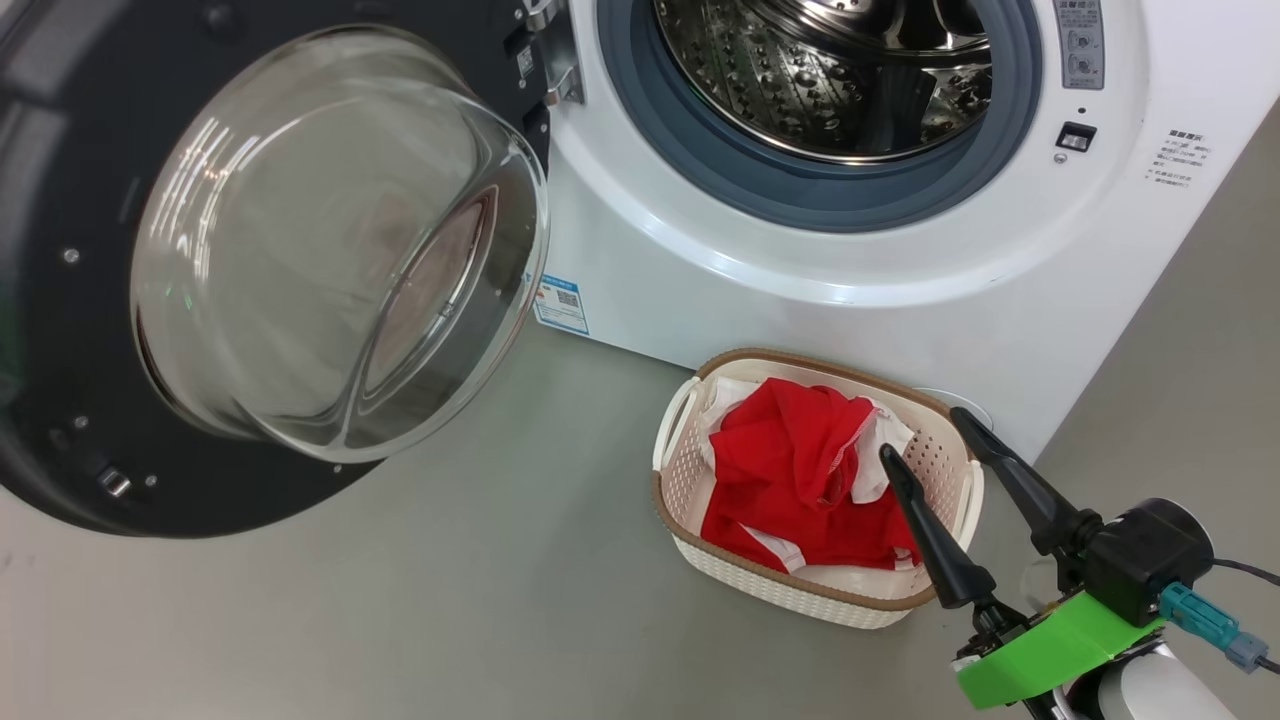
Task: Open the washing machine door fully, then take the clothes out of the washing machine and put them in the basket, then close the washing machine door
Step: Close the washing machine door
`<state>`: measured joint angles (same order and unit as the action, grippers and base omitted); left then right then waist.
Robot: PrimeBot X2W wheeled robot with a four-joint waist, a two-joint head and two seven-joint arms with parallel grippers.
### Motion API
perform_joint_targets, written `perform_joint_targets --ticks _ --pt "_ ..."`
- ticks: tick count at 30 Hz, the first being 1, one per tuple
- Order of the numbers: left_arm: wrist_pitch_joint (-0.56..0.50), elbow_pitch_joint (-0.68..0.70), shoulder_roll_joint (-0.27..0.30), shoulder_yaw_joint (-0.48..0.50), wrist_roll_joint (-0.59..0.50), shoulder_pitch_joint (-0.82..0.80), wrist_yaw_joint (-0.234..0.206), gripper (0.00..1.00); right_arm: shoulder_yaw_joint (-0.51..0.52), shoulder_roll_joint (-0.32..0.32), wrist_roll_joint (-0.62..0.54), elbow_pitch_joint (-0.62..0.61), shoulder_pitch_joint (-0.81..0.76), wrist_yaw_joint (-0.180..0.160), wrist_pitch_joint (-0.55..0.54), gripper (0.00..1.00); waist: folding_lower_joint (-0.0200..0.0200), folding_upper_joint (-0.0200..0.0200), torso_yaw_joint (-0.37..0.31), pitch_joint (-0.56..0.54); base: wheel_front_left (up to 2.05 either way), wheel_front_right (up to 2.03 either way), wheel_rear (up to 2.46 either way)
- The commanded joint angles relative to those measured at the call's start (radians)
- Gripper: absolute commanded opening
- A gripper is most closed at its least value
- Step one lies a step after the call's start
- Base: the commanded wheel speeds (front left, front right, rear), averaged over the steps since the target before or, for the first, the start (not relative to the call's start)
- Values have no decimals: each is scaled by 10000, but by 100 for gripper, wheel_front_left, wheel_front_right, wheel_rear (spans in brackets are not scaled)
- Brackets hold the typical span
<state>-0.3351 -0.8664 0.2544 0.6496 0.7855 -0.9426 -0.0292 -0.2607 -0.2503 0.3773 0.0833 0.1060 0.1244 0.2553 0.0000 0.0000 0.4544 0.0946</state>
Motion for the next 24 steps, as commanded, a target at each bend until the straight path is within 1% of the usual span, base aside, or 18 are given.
perform_joint_targets --ticks 1,5,8,12,16,20,24 --pt "-312 166 587 33 144 -37 223 0 -179 -153 107 -224 242 63 65 100 0 0 -21 -9 0 0 0" --pt "-1083 67 545 -71 357 111 497 0 -185 -162 86 -233 186 63 65 100 0 0 -58 -30 0 0 0" --pt "-1469 125 476 -34 573 216 652 0 -146 -85 110 -282 161 63 65 100 0 0 -91 -42 0 0 0" --pt "-1804 242 419 -26 717 398 755 0 -171 13 131 -341 137 63 65 100 0 0 -117 -68 0 0 0" --pt "-2210 441 310 -23 860 724 809 0 -120 261 513 -427 83 63 65 100 0 0 -158 -127 0 0 0" --pt "-2519 766 103 -52 964 1112 863 0 -118 304 555 -464 51 63 65 100 0 0 -170 -190 0 0 0" --pt "-2802 1208 -259 87 1293 1396 878 0 -115 326 553 -465 42 63 65 100 0 0 -175 -247 0 0 0"
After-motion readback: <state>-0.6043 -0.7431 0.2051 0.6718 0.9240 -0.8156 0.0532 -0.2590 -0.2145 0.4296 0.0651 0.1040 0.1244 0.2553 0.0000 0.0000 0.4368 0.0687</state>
